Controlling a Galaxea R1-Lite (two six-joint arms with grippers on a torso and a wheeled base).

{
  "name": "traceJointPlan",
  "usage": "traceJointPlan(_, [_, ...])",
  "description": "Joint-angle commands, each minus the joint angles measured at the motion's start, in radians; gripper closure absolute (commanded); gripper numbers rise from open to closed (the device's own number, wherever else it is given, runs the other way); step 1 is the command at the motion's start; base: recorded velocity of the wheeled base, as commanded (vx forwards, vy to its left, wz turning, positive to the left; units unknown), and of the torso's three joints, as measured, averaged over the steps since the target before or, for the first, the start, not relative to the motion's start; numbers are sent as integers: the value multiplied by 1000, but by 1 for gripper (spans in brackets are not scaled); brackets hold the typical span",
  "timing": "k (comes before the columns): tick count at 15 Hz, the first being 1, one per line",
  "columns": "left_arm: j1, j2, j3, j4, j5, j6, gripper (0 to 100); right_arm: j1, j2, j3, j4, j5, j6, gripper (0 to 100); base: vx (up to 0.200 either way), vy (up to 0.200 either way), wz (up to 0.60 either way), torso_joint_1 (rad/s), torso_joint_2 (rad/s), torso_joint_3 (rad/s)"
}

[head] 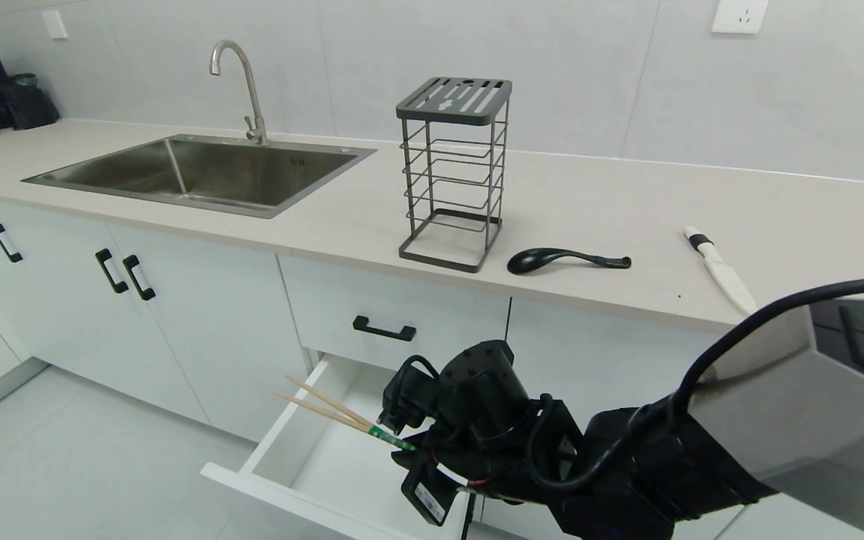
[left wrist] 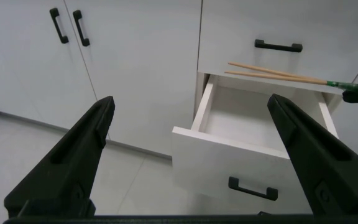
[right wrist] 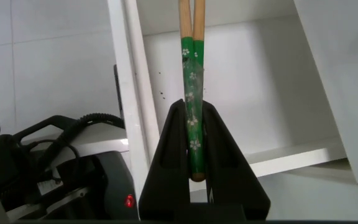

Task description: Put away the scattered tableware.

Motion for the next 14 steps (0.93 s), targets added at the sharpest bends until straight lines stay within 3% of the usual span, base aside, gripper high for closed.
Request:
traceJointPlan(1, [0,1,0,0,0,0,0,-11,20,-10,-1,0,-1,100,0,0,0,-183,378,193])
traceJointPlan(14, [0,1,0,0,0,0,0,-66,193,-167,7,-41,-9,100,0,0,0,-92,197,102])
